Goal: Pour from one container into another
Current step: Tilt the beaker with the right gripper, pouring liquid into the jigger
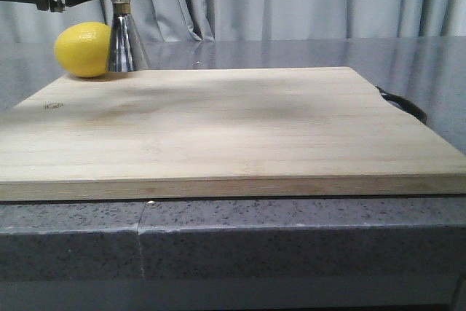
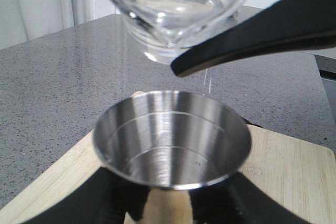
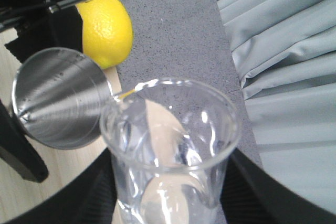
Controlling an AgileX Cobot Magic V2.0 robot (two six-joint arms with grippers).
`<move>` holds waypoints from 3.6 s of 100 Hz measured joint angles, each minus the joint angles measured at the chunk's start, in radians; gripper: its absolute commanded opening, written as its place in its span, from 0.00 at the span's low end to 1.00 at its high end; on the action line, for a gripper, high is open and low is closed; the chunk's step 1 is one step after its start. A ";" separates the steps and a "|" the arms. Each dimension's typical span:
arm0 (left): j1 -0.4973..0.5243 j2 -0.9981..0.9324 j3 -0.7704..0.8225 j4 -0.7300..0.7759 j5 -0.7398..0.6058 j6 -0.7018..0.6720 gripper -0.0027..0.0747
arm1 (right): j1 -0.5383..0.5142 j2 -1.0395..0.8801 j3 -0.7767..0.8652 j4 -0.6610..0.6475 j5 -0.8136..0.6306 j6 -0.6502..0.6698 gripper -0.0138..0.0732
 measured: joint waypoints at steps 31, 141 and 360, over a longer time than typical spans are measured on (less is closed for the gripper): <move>0.000 0.000 0.000 0.000 0.000 0.000 0.34 | 0.000 0.000 0.000 -0.023 -0.002 -0.058 0.53; 0.000 0.000 0.000 0.000 0.000 0.000 0.34 | 0.024 0.002 0.000 -0.027 -0.018 -0.224 0.53; 0.000 0.000 0.000 0.000 0.000 0.000 0.34 | 0.024 0.002 0.000 -0.202 -0.107 -0.303 0.53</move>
